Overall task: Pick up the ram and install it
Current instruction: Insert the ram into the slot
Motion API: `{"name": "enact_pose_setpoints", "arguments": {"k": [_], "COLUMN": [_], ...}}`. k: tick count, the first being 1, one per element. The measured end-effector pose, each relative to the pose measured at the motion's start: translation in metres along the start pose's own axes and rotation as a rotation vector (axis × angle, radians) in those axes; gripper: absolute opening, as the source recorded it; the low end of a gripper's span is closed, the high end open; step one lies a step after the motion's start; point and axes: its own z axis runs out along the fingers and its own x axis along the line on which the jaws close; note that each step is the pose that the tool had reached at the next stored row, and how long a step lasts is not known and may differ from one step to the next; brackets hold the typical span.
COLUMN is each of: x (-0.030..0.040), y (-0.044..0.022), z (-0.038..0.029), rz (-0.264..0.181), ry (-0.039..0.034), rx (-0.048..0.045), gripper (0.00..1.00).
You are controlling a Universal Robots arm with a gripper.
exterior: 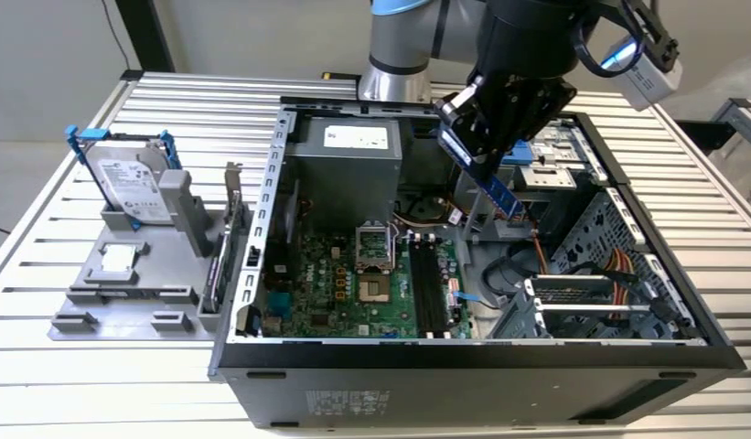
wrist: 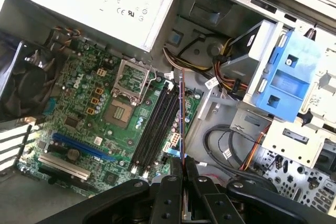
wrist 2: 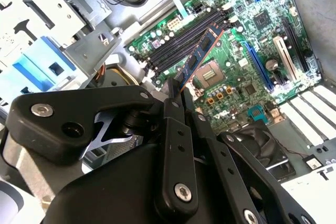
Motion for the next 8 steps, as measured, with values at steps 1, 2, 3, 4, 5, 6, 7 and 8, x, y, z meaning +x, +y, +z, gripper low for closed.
{"name": "enact_pose_setpoints", "arguments": {"k": [1,2,3,4,5,6,7,8], "x": [0.0,0.0,0.0,0.0,0.0,0.0,0.0,0.0], "y": [0.0,0.0,0.0,0.0,0.0,0.0,0.0,0.0], "z": [0.0,0.0,0.0,0.0,0.0,0.0,0.0,0.0], "rz": [0.002,0.005,0.007,0.009,0.011,0.014,0.016,0.018], "ry": [0.0001,0.0001,0.0001,0.0001,0.0002,0.0002,0.0002,0.0003], "rx": [0.0003,0.0005,0.0007,0.0009,0.0012,0.0014,0.0016,0.0018], "gripper": [0.0,0.0,0.0,0.0,0.0,0.0,0.0,0.0]}}
